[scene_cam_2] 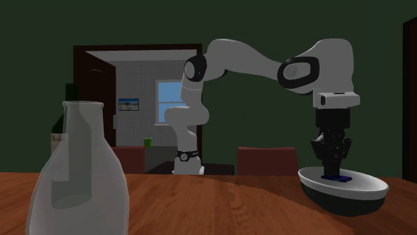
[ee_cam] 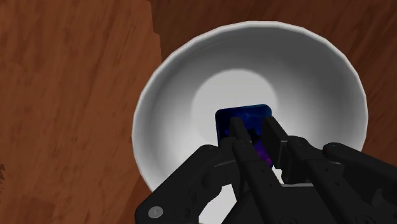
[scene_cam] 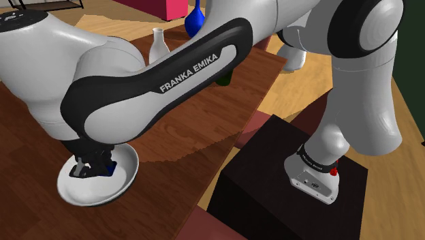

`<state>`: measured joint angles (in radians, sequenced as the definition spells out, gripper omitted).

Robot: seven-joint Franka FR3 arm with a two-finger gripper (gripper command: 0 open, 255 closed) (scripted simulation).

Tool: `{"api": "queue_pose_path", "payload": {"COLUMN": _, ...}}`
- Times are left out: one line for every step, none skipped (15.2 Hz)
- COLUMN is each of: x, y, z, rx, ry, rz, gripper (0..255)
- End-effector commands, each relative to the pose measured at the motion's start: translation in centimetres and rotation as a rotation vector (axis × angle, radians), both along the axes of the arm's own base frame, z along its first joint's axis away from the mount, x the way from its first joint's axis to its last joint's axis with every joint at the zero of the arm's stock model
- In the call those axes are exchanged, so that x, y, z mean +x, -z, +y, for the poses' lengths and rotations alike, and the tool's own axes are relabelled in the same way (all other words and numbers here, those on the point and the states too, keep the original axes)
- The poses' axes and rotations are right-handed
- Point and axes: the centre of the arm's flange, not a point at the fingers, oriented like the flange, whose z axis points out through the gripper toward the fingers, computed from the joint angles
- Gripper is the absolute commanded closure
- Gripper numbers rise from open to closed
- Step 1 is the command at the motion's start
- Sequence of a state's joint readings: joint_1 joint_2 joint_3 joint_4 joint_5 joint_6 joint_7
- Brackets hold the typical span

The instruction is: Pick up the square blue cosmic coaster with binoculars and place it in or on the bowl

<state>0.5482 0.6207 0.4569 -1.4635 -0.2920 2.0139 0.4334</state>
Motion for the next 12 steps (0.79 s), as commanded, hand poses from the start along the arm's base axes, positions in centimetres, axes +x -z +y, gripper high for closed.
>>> {"api": "queue_pose_path", "payload": {"x": 0.0, "y": 0.0, "z": 0.0, "rx": 0.000, "ry": 0.000, "rz": 0.000, "gripper": 255}}
{"api": "queue_pose_path", "payload": {"x": 0.0, "y": 0.0, "z": 0.0, "rx": 0.000, "ry": 0.000, "rz": 0.000, "gripper": 0}}
{"api": "queue_pose_path", "payload": {"x": 0.0, "y": 0.0, "z": 0.0, "rx": 0.000, "ry": 0.000, "rz": 0.000, "gripper": 0}}
{"api": "queue_pose_path", "payload": {"x": 0.0, "y": 0.0, "z": 0.0, "rx": 0.000, "ry": 0.000, "rz": 0.000, "gripper": 0}}
{"api": "queue_pose_path", "payload": {"x": 0.0, "y": 0.0, "z": 0.0, "rx": 0.000, "ry": 0.000, "rz": 0.000, "gripper": 0}}
{"api": "queue_pose_path", "payload": {"x": 0.0, "y": 0.0, "z": 0.0, "rx": 0.000, "ry": 0.000, "rz": 0.000, "gripper": 0}}
{"api": "queue_pose_path", "payload": {"x": 0.0, "y": 0.0, "z": 0.0, "rx": 0.000, "ry": 0.000, "rz": 0.000, "gripper": 0}}
{"api": "queue_pose_path", "payload": {"x": 0.0, "y": -1.3, "z": 0.0, "rx": 0.000, "ry": 0.000, "rz": 0.000, "gripper": 0}}
{"api": "queue_pose_path", "payload": {"x": 0.0, "y": -2.6, "z": 0.0, "rx": 0.000, "ry": 0.000, "rz": 0.000, "gripper": 0}}
{"api": "queue_pose_path", "payload": {"x": 0.0, "y": -4.0, "z": 0.0, "rx": 0.000, "ry": 0.000, "rz": 0.000, "gripper": 0}}
{"api": "queue_pose_path", "payload": {"x": 0.0, "y": -5.0, "z": 0.0, "rx": 0.000, "ry": 0.000, "rz": 0.000, "gripper": 0}}
{"api": "queue_pose_path", "payload": {"x": 0.0, "y": -5.0, "z": 0.0, "rx": 0.000, "ry": 0.000, "rz": 0.000, "gripper": 0}}
